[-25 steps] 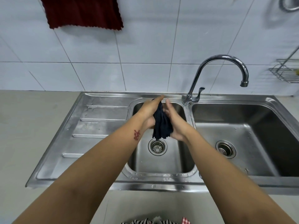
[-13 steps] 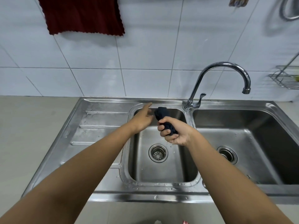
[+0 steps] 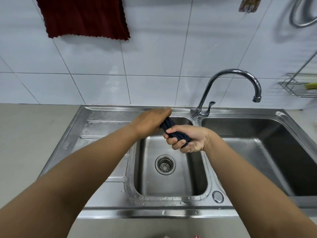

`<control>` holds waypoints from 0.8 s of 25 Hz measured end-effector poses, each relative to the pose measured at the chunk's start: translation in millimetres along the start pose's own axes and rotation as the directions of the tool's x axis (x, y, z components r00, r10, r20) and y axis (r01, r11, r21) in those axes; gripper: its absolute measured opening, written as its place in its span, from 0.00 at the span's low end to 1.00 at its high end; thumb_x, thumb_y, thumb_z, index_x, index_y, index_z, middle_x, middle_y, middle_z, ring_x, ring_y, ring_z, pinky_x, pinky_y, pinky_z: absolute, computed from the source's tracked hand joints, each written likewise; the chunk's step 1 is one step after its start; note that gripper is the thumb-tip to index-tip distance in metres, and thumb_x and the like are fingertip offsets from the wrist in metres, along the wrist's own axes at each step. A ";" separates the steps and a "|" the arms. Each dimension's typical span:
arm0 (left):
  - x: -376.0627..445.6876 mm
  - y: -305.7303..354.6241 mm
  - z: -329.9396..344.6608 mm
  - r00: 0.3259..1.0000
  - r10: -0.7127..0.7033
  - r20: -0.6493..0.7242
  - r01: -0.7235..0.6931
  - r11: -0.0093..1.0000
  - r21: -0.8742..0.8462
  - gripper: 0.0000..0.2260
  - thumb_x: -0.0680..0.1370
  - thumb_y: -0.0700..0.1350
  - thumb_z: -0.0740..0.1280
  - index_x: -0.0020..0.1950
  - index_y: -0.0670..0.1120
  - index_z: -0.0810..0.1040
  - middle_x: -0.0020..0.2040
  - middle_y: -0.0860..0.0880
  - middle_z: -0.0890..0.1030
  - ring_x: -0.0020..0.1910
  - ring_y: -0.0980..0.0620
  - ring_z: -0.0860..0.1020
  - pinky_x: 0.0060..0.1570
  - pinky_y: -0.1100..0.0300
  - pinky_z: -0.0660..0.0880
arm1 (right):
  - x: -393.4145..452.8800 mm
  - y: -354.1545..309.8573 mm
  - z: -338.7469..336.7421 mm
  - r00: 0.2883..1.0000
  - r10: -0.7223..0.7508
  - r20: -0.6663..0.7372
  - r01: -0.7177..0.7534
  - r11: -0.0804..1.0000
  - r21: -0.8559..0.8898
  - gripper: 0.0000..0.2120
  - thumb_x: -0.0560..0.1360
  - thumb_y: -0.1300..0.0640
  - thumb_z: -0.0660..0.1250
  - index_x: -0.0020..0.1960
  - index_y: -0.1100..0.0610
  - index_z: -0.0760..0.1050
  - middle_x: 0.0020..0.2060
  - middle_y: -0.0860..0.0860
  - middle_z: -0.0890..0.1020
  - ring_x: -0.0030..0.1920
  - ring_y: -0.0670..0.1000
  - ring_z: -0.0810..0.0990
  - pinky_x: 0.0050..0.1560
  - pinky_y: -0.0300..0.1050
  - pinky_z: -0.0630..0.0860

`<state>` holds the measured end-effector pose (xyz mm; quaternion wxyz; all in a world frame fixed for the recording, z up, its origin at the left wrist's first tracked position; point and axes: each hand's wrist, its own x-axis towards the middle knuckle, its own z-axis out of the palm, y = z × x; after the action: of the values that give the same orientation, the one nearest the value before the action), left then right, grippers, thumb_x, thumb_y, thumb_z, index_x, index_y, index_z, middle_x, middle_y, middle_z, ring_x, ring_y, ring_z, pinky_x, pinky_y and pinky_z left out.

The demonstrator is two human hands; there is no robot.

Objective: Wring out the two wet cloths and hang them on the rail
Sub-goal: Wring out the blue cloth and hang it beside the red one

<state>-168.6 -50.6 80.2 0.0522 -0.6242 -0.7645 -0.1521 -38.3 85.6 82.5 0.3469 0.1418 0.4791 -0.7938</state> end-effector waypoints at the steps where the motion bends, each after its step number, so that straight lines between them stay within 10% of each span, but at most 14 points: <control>1: 2.2 -2.1 -7.3 0.996 -0.024 0.083 0.021 0.999 0.032 0.08 0.73 0.47 0.56 0.50 0.45 0.66 0.43 0.48 0.75 0.40 0.46 0.72 0.36 0.55 0.65 | 0.5 -1.3 2.2 0.998 0.016 -0.069 -0.019 0.999 -0.043 0.07 0.75 0.54 0.63 0.41 0.56 0.69 0.28 0.47 0.69 0.21 0.41 0.65 0.14 0.30 0.60; 6: 9.5 -7.7 -17.7 0.936 -0.109 0.334 -0.004 0.947 0.320 0.06 0.76 0.42 0.62 0.52 0.46 0.71 0.46 0.46 0.79 0.42 0.44 0.76 0.36 0.57 0.64 | 8.5 -10.4 4.1 0.907 0.047 -0.418 -0.252 0.856 -0.452 0.12 0.76 0.55 0.65 0.37 0.54 0.65 0.28 0.48 0.67 0.22 0.44 0.60 0.18 0.31 0.53; 10: 6.6 13.7 1.3 0.853 -0.261 0.452 0.131 0.945 0.299 0.09 0.75 0.49 0.64 0.52 0.47 0.78 0.46 0.47 0.81 0.46 0.44 0.79 0.38 0.57 0.71 | 21.3 -8.4 -2.5 0.758 -0.215 -0.616 -0.528 0.352 -0.773 0.09 0.73 0.51 0.65 0.40 0.56 0.70 0.33 0.52 0.76 0.29 0.52 0.71 0.30 0.39 0.67; 14: -6.7 32.6 33.6 0.702 -0.348 0.621 0.469 0.882 -0.036 0.05 0.73 0.44 0.65 0.41 0.43 0.74 0.32 0.47 0.74 0.33 0.45 0.75 0.32 0.58 0.72 | 28.6 11.2 -4.3 0.680 -0.491 -0.544 -0.666 -0.103 -0.739 0.11 0.75 0.48 0.64 0.54 0.53 0.75 0.46 0.52 0.81 0.47 0.56 0.80 0.43 0.45 0.71; 17: -20.4 46.1 41.2 0.553 -0.326 0.767 0.824 0.352 -0.444 0.09 0.75 0.41 0.64 0.37 0.46 0.66 0.25 0.49 0.64 0.20 0.53 0.61 0.21 0.66 0.57 | 27.3 25.8 -16.1 0.686 -0.682 -0.253 -0.589 -0.318 -0.743 0.09 0.78 0.51 0.61 0.55 0.53 0.72 0.46 0.51 0.83 0.47 0.57 0.82 0.37 0.45 0.67; 20: -25.1 63.7 42.5 0.512 -0.218 0.831 0.827 -0.136 -0.545 0.15 0.76 0.40 0.62 0.31 0.49 0.61 0.22 0.53 0.59 0.17 0.57 0.54 0.19 0.68 0.49 | 23.9 31.6 -29.2 0.626 -0.777 -0.066 -0.514 -0.347 -0.785 0.06 0.77 0.53 0.62 0.52 0.54 0.72 0.39 0.51 0.82 0.38 0.56 0.82 0.30 0.44 0.64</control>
<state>-96.7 -50.4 43.8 -0.6080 -0.1227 -0.6523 -0.4356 -36.9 91.3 33.7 -0.0655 0.0195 0.9957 0.0631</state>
